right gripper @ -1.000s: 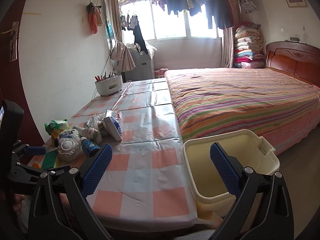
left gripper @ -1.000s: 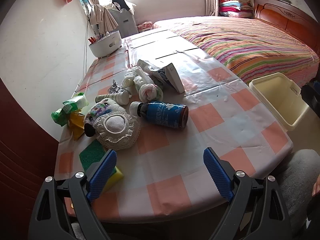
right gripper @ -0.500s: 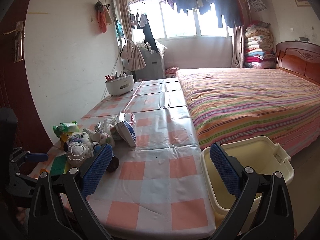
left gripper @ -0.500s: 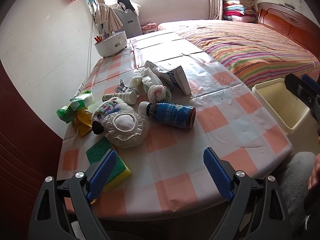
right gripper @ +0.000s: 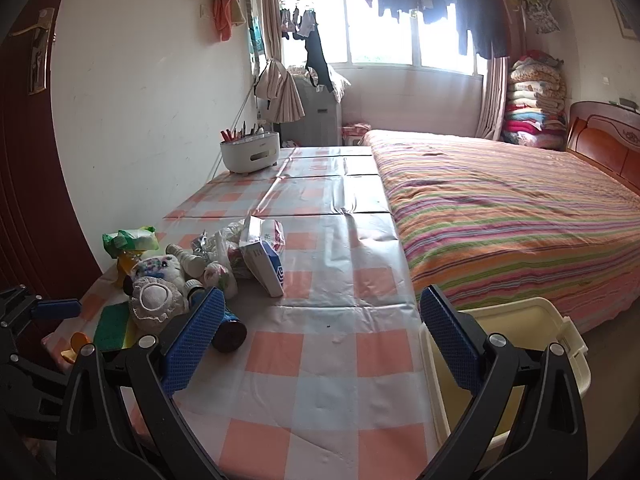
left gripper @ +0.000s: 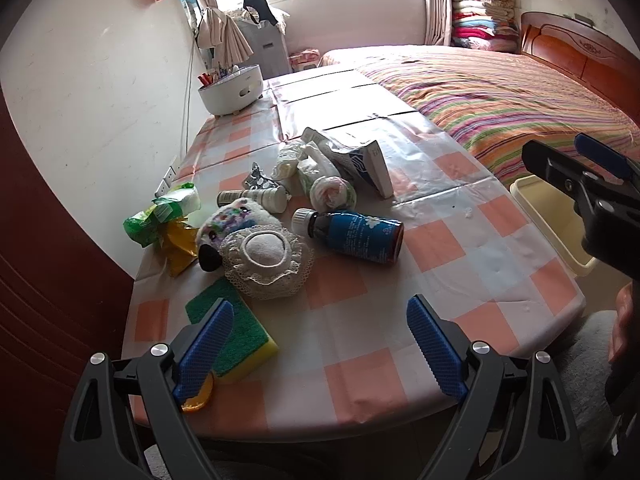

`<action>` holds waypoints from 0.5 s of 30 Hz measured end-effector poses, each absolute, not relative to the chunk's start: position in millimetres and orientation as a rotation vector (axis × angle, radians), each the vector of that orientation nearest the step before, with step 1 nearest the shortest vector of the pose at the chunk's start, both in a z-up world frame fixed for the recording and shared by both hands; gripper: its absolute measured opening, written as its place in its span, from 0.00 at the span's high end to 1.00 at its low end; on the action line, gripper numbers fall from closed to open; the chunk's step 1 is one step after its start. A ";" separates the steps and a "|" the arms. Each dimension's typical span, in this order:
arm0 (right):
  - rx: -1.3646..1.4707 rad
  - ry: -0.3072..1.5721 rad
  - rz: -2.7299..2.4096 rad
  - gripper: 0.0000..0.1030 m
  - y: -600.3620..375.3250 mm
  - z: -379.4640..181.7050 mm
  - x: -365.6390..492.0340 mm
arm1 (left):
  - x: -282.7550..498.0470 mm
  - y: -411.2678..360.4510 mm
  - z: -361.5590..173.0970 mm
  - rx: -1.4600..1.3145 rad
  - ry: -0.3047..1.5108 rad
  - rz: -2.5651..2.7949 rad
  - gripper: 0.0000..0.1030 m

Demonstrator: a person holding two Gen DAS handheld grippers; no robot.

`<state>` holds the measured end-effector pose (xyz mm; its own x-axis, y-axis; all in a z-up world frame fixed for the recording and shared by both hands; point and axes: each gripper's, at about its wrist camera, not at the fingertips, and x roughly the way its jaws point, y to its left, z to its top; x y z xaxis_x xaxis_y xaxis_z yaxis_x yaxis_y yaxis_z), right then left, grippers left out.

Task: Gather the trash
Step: 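Move the right tool to the white medicine box and close on it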

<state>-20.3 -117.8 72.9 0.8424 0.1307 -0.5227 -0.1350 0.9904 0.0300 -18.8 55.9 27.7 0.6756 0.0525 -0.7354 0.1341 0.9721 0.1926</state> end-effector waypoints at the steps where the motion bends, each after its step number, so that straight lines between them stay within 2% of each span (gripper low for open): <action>1: -0.013 0.554 0.141 0.06 -115.9 73.3 -18.4 | -19.1 58.2 28.1 0.237 0.829 -0.042 0.16; 15: -0.066 0.591 0.189 0.06 -74.9 75.0 20.6 | -27.4 100.6 37.0 0.178 0.815 0.032 0.16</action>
